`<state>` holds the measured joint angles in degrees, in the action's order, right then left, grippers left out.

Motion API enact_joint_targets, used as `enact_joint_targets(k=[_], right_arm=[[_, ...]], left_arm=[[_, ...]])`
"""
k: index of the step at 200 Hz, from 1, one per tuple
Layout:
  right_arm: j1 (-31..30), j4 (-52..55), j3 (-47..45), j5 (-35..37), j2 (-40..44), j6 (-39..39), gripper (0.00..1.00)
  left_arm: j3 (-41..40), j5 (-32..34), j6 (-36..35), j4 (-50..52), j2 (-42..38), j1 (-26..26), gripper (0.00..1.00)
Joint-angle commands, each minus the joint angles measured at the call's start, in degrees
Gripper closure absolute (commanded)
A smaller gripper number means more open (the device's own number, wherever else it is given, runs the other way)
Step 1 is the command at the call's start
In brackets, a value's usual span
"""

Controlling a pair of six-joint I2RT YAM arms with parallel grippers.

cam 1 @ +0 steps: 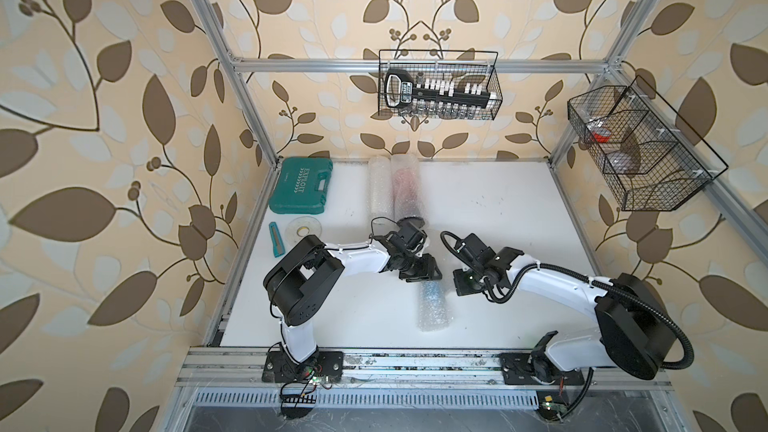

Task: Unwrap the vase from the bubble wrap
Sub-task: Unwrap the bubble wrap at the center of the board.

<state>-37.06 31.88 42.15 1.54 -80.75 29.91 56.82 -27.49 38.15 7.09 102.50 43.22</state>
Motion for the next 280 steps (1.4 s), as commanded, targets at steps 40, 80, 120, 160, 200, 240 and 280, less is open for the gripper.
enact_joint_targets(k=[40, 80, 120, 160, 200, 240, 280], right_arm=[[0.09, 2.25, -1.49, 0.59, 2.95, 2.22, 0.98], [0.1, 1.59, 0.66, -6.64, 7.71, 3.1, 0.72], [-0.94, -0.06, 3.02, -13.38, 6.61, 9.33, 0.62], [-2.4, -0.62, 4.67, -14.68, 4.12, 13.84, 0.62], [-2.4, -0.85, 6.0, -14.92, 0.42, 16.01, 0.62], [-3.81, -1.95, 7.23, -15.69, -2.51, 16.36, 0.62], [-4.08, -1.91, 8.34, -15.75, -5.22, 16.06, 0.64]], left_arm=[[-3.31, 3.05, -4.34, 7.33, -0.98, -1.28, 0.63], [-3.99, 3.72, -3.13, 6.77, -1.99, -1.21, 0.64], [-6.37, 7.42, -1.99, 4.64, -4.52, -1.11, 0.66], [-9.34, 9.87, -1.11, 0.57, -6.47, -1.12, 0.67], [-10.69, 10.96, -0.96, -0.85, -7.5, -1.03, 0.67], [-10.74, 10.33, -0.82, -1.51, -7.05, -0.95, 0.67], [-10.76, 10.08, -0.8, -1.74, -7.05, -0.94, 0.67]])
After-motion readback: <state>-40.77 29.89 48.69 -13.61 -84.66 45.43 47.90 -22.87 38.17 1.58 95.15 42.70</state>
